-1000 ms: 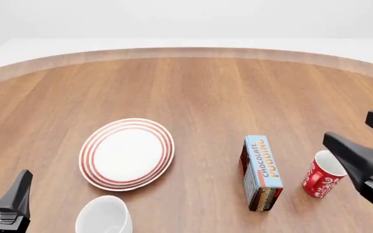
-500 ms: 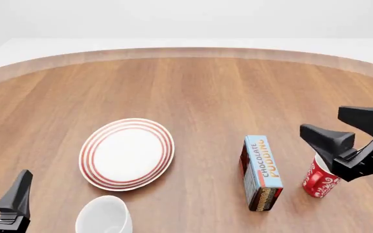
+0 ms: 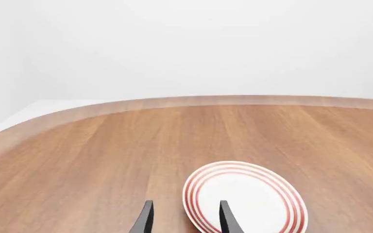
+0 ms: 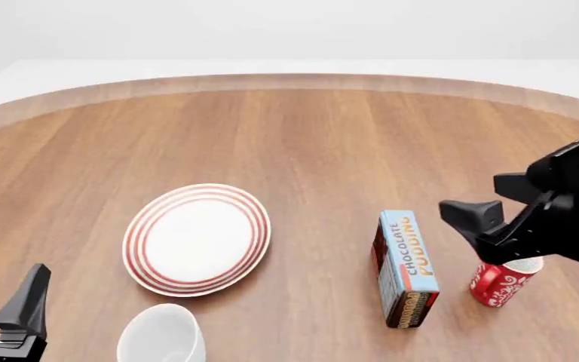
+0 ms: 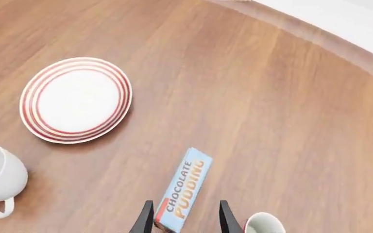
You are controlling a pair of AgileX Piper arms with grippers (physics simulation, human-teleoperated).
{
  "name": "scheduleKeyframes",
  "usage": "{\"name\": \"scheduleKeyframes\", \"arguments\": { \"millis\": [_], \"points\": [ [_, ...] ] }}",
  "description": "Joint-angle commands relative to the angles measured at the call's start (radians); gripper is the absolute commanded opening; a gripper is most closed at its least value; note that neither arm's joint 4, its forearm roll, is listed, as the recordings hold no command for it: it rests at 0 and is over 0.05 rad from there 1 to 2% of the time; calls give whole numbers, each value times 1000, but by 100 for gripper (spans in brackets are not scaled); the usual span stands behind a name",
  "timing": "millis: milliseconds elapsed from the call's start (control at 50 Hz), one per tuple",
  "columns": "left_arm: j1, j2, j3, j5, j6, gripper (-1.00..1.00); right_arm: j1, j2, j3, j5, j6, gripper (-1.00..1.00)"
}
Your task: Pick up the white mug and put it on the plate, and put the chocolate pudding to the right of the plate.
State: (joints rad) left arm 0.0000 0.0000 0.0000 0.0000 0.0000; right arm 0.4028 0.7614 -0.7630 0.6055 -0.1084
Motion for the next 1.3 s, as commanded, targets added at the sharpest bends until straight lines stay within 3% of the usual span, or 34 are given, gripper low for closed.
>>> {"name": "scheduleKeyframes", "arguments": {
  "millis": [20,300,700,1300],
  "points": [
    [0,0,0,0,0,100,1,69,-48,39,40,100],
    [0,0,0,0,0,100,17,161,-129,65,130,100],
    [0,0,0,0,0,100,-26,269,-162,59,95,100],
    [0,0,0,0,0,100,-5,442,-175,11,199,100]
  ]
}}
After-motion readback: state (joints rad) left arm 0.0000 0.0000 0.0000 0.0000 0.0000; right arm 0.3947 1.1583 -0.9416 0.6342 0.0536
